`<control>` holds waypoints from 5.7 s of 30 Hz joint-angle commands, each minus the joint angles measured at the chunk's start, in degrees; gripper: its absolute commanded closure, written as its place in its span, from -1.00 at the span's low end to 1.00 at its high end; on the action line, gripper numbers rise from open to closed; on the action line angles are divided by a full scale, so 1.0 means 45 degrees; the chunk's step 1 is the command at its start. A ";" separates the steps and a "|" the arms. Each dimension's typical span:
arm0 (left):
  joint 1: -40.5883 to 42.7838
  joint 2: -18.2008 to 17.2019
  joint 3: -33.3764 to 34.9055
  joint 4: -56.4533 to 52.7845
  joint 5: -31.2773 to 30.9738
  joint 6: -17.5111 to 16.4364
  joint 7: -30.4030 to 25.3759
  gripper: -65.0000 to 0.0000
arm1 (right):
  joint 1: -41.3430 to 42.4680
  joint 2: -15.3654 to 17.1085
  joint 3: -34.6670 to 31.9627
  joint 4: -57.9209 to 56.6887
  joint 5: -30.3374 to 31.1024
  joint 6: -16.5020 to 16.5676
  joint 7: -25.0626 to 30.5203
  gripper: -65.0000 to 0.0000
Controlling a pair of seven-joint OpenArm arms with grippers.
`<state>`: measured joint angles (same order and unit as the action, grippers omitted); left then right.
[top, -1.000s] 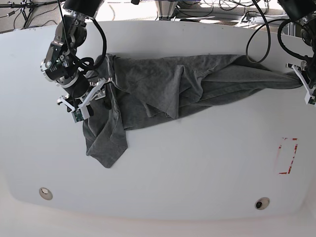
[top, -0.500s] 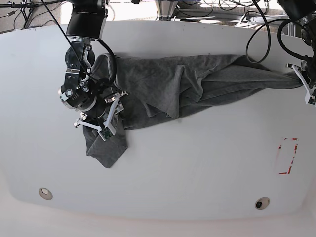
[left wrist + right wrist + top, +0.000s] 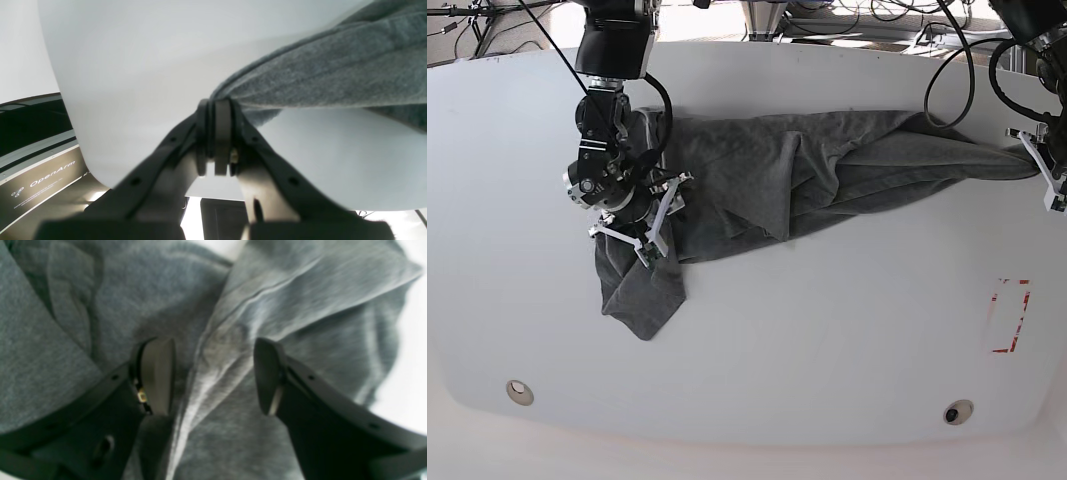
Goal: Fold the T-shirt properly
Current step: 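Regrip the grey shirt fabric with the right gripper near the collar, then lift the shirt high with both grippers, stretching it between them, then lay the lifted shirt flat on the table with both grippers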
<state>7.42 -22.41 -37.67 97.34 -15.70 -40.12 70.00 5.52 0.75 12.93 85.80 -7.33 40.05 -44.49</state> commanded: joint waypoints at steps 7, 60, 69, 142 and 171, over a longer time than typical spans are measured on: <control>-0.0135 -0.0323 -0.0020 0.0181 0.0022 0.0026 -0.0131 1.00 | 0.0444 0.0155 0.0497 -0.0498 0.0096 -0.0012 0.0910 -0.07; -0.0858 -0.0597 0.0391 0.0279 0.0003 0.0026 -0.0131 1.00 | 0.0542 0.0174 0.0497 0.4152 0.0096 -0.0012 -0.2275 1.00; -0.2343 -0.0382 0.0352 0.0279 0.0003 0.0026 -0.0112 1.00 | 0.1694 0.0174 0.0438 0.4152 0.0096 -0.0012 -0.2294 1.00; -1.3185 -0.0538 -0.0078 -0.0093 -0.0075 0.0026 0.2223 1.00 | 0.9137 0.1815 0.0419 0.3449 0.0116 -0.0012 -0.3759 0.98; -0.4238 -0.0577 -0.2051 0.0845 -0.1345 0.0026 0.2223 1.00 | -0.1529 0.0077 0.1884 0.6418 0.1620 -0.0012 -0.3837 0.99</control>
<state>-12.91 -23.40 -46.63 99.46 -21.80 -39.94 81.21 -0.56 0.73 21.23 113.43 -0.71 40.47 -62.94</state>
